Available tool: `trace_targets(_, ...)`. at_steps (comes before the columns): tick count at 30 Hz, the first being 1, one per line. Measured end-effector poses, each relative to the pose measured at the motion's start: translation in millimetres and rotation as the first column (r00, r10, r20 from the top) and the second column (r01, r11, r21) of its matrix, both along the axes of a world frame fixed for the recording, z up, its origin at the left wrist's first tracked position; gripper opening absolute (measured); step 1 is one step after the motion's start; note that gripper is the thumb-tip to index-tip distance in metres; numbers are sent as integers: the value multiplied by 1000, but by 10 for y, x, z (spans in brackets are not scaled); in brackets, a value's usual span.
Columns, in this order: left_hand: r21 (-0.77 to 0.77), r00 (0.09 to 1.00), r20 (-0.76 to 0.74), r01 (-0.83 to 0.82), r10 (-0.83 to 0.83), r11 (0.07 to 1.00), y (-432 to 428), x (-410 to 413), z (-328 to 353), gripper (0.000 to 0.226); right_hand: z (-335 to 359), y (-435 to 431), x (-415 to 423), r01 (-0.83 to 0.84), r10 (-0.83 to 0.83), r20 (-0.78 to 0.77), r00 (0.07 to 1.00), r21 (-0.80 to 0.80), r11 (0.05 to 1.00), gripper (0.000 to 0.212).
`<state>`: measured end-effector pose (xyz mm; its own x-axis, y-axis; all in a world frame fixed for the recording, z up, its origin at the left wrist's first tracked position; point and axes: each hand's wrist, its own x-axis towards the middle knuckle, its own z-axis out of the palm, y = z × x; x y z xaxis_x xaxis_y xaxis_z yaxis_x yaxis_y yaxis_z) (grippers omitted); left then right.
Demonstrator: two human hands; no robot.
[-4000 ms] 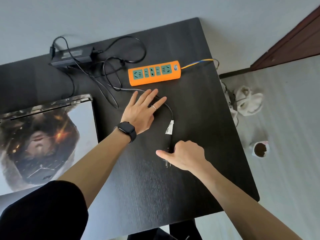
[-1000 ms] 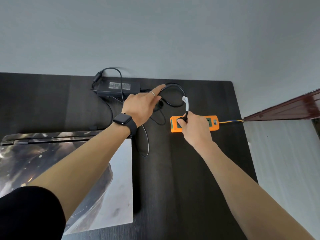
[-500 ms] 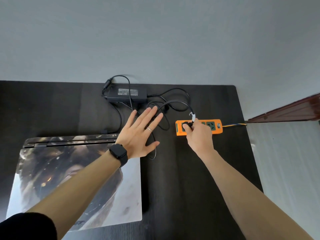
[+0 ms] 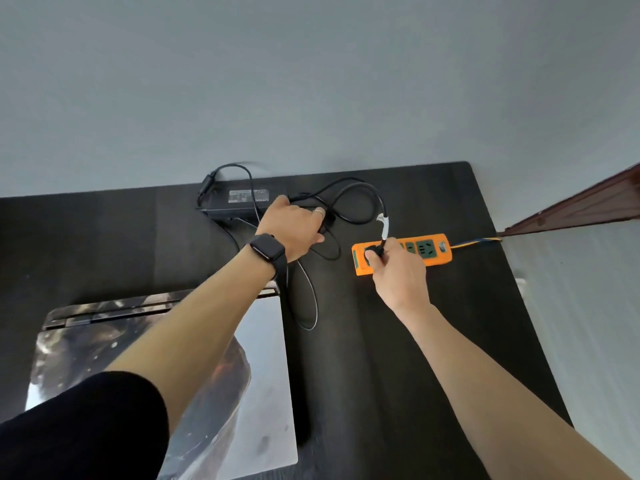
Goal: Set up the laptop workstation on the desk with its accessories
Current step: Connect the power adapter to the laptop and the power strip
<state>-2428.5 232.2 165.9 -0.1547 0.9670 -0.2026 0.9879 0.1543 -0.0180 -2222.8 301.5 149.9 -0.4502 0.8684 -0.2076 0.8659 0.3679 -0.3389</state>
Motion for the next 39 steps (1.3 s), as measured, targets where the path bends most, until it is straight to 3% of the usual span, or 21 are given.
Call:
trace_targets(4,105,996,-87,35,-26,994,-123,35,-118,87,-35,0,-6,23,-23,-53,998,2,1000,23)
trace_targets(7,379,980,-190,18,59,925,-236,160,-191,78,-56,-15,10,53,-55,-70,996,-25,998,23)
trace_targets(9,482,988,-127,-11,82,876,-208,198,-186,85,-70,-15,16,59,-62,-79,995,-35,998,23)
trace_targets(12,450,996,-77,67,-37,890,-37,186,-138,106,-91,-6,29,48,-51,-98,994,-32,998,22)
trace_targets(15,357,988,-82,150,-130,922,221,83,-144,103,-116,-11,38,43,-47,-117,992,-33,999,20)
trace_targets(18,266,993,-69,110,-95,958,481,-84,-199,91,-153,-16,48,42,-45,-146,988,-26,999,19)
trace_targets(23,258,983,138,-154,121,954,747,-79,-302,37,-199,44,50,17,-18,-162,987,-9,1000,18)
trace_targets(27,173,920,364,-223,148,959,608,-40,-345,26,-212,5,73,26,-27,-162,986,-9,1000,18)
trace_targets(31,300,957,287,-124,35,946,325,-90,-201,18,-173,-17,108,40,-46,-151,988,-42,998,18)
trace_targets(34,449,982,184,-39,-50,893,-94,34,-112,25,-170,-26,111,49,-55,-163,985,-45,998,18)
trace_targets(37,395,985,144,33,-97,918,-597,336,-223,39,-170,-26,106,41,-45,-165,985,-30,999,18)
trace_targets(39,281,995,99,-33,5,959,-876,537,-308,53,-162,-35,100,36,-39,-192,981,-21,999,17)
